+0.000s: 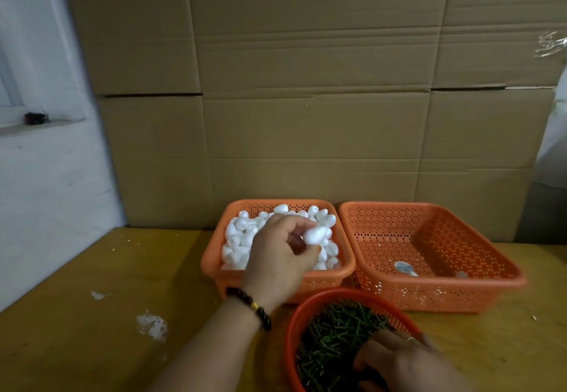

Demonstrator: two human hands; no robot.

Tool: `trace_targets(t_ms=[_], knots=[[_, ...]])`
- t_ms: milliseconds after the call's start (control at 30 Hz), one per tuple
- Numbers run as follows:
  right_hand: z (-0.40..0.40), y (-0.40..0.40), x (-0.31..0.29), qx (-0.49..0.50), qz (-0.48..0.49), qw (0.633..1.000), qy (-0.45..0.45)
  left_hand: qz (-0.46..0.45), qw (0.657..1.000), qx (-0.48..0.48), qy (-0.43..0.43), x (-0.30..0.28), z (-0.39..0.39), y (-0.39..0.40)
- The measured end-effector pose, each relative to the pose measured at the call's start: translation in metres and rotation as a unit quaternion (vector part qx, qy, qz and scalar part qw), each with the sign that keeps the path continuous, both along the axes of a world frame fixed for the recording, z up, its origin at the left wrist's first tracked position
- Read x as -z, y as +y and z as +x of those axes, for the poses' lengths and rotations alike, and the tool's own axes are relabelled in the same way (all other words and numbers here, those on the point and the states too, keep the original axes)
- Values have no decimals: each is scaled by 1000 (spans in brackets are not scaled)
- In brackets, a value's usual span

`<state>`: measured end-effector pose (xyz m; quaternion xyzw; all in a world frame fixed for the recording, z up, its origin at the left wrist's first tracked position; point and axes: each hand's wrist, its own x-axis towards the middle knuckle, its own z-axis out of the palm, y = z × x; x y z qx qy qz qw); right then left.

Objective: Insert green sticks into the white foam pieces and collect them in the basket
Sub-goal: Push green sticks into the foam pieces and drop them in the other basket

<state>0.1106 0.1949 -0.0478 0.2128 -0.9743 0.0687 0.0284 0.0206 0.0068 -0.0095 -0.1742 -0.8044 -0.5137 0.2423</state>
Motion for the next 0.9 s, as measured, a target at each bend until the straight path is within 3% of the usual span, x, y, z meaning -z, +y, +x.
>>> trace_targets(t_ms=[67, 100, 233, 333, 433, 567, 900], knots=[[0, 0, 0, 0, 0, 1000, 0, 124, 988, 46, -83, 9, 22, 8], [1, -1, 0, 0, -1, 1000, 0, 200, 966, 80, -142, 13, 31, 11], [1, 0, 0, -1, -1, 1000, 6, 459, 803, 209, -319, 15, 45, 19], [1, 0, 1, -1, 1, 1000, 9, 539, 706, 267, -374, 10, 49, 17], [1, 0, 2, -2, -2, 1000, 8, 569, 655, 285, -408, 8, 51, 14], [0, 0, 4, -3, -10, 1000, 9, 586, 625, 298, -421, 7, 49, 11], [1, 2, 0, -10, -38, 999, 19, 591, 616, 289, -434, 8, 48, 10]])
